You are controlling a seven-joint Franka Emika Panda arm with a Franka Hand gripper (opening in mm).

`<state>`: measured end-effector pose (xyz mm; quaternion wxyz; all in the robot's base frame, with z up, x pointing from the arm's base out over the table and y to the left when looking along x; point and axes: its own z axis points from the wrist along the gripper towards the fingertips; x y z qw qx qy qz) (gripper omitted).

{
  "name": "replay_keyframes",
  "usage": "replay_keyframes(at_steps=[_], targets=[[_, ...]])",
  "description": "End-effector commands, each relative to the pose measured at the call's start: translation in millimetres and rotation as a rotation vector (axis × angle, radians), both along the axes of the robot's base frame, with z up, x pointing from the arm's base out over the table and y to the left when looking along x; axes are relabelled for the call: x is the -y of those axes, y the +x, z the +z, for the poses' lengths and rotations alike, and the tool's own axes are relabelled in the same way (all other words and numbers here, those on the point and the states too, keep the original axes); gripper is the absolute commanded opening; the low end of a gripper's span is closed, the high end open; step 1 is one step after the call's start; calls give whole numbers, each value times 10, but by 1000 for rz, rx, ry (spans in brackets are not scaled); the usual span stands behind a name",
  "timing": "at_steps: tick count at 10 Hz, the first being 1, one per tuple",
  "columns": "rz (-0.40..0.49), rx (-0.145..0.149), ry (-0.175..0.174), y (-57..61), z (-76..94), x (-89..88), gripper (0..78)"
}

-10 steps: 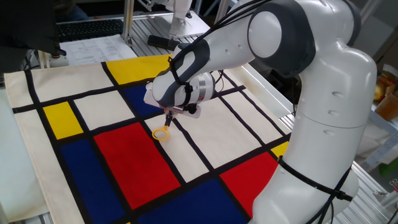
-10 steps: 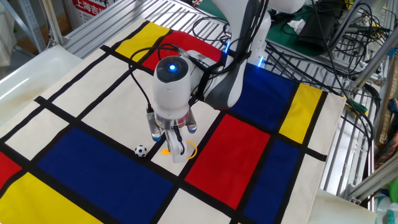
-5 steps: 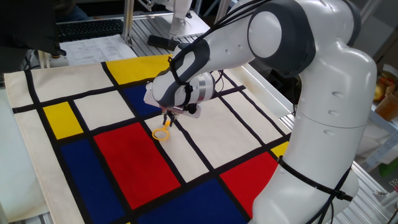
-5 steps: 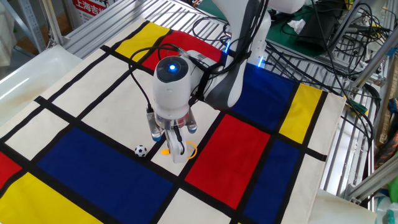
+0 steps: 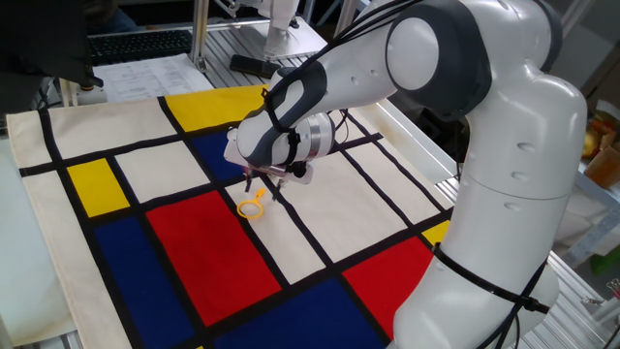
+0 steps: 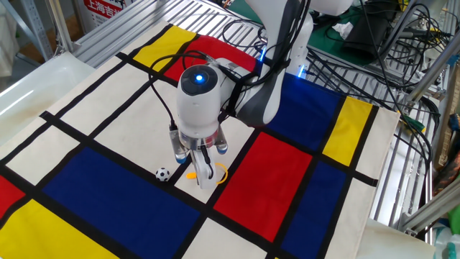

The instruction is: Attach the bubble ring to the ball

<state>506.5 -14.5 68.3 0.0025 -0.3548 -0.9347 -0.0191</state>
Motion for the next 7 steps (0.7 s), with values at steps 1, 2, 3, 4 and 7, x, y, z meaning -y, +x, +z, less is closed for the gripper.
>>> replay_keyframes(at_steps=[1,2,3,4,7], targets=[[-2,2,-2,21,-2,-1,774],[-2,2,-2,21,-2,-1,774],[-2,2,-2,21,-2,-1,774],[-2,2,-2,21,-2,-1,774],[-8,0,-7,27,-69,-13,774]])
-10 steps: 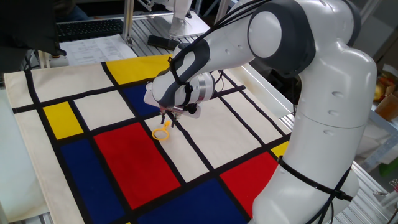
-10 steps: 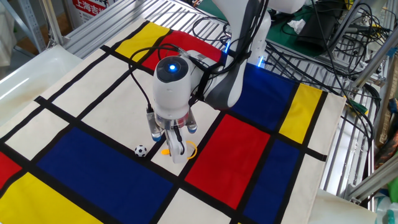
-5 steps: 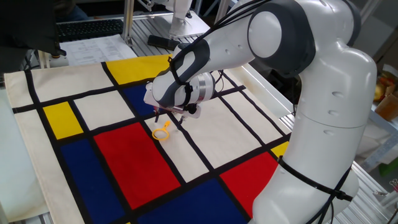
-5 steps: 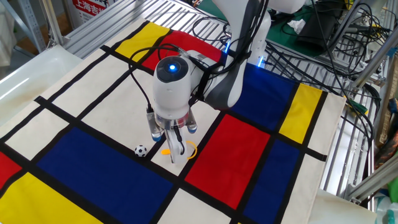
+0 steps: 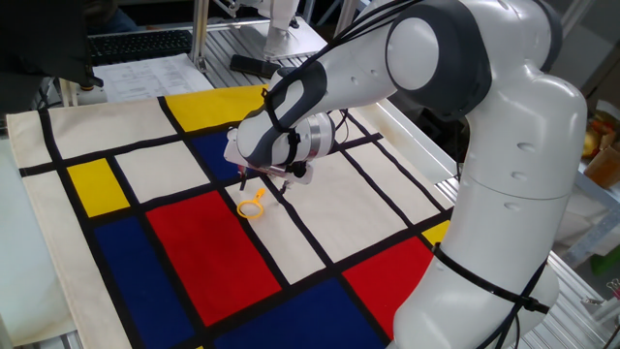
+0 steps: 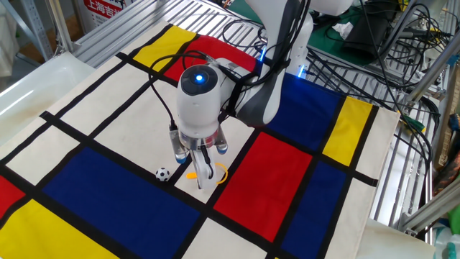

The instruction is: Attach the bubble ring to the ball

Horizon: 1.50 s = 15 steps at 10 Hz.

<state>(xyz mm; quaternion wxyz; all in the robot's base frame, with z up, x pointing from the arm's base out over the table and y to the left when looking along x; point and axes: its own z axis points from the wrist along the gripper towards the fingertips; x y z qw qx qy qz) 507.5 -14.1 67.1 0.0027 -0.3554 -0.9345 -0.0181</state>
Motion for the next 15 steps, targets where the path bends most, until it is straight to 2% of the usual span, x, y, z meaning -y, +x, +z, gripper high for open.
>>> replay_keyframes(at_steps=[1,5,10,11,15], targets=[[-7,1,-5,17,-57,-10,774],[-4,4,-8,19,-88,-14,774],[13,2,-31,16,-87,-18,774],[13,2,-31,16,-87,-18,12],[13,2,-31,16,-87,-18,12]])
